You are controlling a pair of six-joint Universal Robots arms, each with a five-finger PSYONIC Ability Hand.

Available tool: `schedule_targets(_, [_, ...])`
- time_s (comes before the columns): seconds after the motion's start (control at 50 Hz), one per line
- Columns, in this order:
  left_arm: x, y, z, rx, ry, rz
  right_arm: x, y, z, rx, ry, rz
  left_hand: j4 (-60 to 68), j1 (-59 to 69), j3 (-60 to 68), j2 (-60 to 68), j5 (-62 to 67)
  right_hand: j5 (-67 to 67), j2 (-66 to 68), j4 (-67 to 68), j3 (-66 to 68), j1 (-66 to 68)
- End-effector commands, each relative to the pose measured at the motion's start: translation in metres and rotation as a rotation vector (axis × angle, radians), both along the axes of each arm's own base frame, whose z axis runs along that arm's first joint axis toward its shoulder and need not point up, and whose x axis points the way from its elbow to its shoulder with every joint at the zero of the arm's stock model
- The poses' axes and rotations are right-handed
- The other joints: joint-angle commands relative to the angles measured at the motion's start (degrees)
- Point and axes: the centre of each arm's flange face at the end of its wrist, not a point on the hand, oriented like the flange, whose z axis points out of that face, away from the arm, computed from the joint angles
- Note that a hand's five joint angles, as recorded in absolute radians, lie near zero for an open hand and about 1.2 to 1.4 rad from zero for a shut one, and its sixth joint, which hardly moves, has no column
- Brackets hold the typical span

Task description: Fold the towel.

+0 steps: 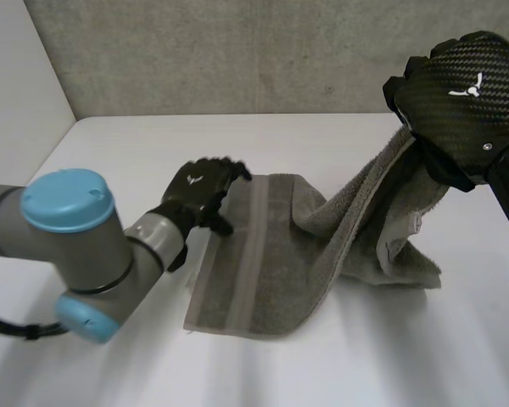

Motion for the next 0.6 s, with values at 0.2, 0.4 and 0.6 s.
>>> schedule_targets(0.2, [0.018, 0.114, -0.016, 0.35, -0.051, 0.114, 0.0, -0.013, -0.008, 0.037, 0.002, -0.048, 2.4, 2.6, 2.4, 2.5, 2.4, 13.0, 12.4, 11.6, 11.8, 24.5])
schedule_targets(0.4, [-0.024, 0.135, -0.028, 0.352, 0.009, 0.074, -0.002, -0.011, 0.0, 0.048, -0.076, -0.105, 1.9, 2.1, 1.9, 2.0, 1.9, 13.0, 12.4, 11.6, 11.8, 24.5])
schedule_targets(0.6, [-0.062, 0.12, -0.042, 0.252, 0.093, 0.158, 0.002, 0.007, 0.013, 0.022, -0.115, -0.068, -2.5, -2.3, -2.4, -2.4, -2.5, 13.0, 12.4, 11.6, 11.8, 24.5])
